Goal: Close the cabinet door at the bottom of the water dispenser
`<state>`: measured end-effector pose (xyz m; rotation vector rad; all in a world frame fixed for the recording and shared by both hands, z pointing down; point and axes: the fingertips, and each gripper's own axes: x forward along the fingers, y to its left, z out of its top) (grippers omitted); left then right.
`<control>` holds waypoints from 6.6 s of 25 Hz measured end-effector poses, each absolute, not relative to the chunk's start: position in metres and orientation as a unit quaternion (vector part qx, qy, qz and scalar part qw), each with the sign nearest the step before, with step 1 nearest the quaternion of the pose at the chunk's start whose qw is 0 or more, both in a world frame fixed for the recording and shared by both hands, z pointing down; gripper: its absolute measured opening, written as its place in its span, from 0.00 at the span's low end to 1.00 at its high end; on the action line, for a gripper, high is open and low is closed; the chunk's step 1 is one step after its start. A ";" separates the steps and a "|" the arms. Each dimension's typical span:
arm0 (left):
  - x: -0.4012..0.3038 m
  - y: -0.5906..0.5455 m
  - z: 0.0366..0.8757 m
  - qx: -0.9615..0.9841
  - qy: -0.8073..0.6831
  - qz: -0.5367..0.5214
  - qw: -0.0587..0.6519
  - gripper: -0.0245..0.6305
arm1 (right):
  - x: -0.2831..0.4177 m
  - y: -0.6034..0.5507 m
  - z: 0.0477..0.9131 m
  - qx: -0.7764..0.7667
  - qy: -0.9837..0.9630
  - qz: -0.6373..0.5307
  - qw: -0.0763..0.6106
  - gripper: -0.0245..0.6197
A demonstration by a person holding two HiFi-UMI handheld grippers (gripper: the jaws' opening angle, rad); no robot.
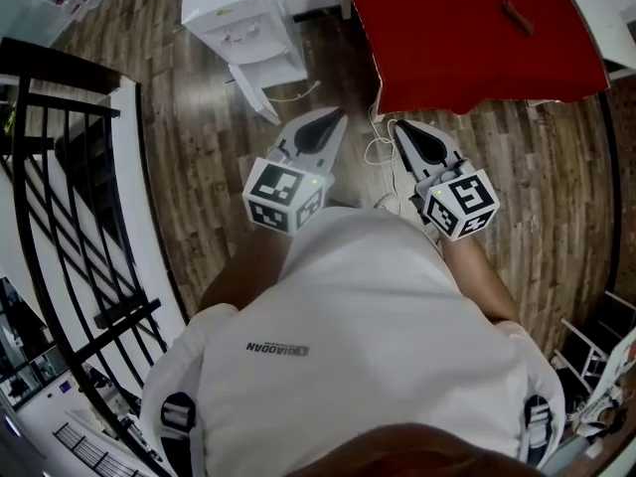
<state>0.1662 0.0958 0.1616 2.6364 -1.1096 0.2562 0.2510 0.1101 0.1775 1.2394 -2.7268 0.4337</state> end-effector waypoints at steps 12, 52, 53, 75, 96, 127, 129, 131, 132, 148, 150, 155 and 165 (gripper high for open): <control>0.093 0.088 0.158 0.913 -0.377 0.088 0.129 0.03 | 0.175 0.106 0.178 0.412 -0.897 0.148 0.055 0.07; -0.124 0.100 0.186 0.784 -0.596 0.046 0.164 0.03 | -0.028 0.063 0.188 0.201 -0.967 0.118 0.108 0.07; -0.124 0.096 0.186 0.781 -0.601 0.045 0.164 0.03 | -0.027 0.058 0.187 0.197 -0.967 0.117 0.109 0.07; -0.072 0.003 0.196 0.709 -0.680 0.048 0.179 0.03 | 0.028 -0.051 0.204 0.106 -0.979 0.126 0.120 0.07; -0.119 0.001 0.232 0.665 -0.707 0.095 0.220 0.03 | -0.016 -0.062 0.263 0.069 -0.970 0.165 0.164 0.07; -0.303 -0.067 0.463 0.677 -0.661 0.176 0.272 0.03 | -0.163 -0.116 0.521 0.173 -0.905 0.153 0.357 0.24; -0.299 -0.072 0.484 0.666 -0.669 0.180 0.277 0.03 | -0.165 -0.122 0.552 0.172 -0.902 0.153 0.365 0.24; -0.293 -0.075 0.503 0.654 -0.677 0.179 0.286 0.03 | -0.166 -0.129 0.585 0.171 -0.899 0.158 0.371 0.24; -0.290 -0.077 0.511 0.648 -0.682 0.176 0.290 0.03 | -0.168 -0.132 0.602 0.169 -0.898 0.160 0.373 0.24; -0.299 -0.150 0.672 0.668 -0.683 0.163 0.245 0.03 | -0.185 -0.131 0.779 0.149 -0.898 0.098 0.402 0.34; -0.302 -0.158 0.685 0.674 -0.681 0.157 0.241 0.03 | -0.185 -0.128 0.788 0.152 -0.900 0.090 0.398 0.34; -0.307 -0.183 0.718 0.690 -0.673 0.156 0.216 0.03 | -0.195 -0.133 0.795 0.151 -0.916 0.065 0.366 0.34; -0.316 -0.220 0.754 0.703 -0.672 0.153 0.177 0.03 | -0.195 -0.140 0.798 0.160 -0.933 0.028 0.322 0.35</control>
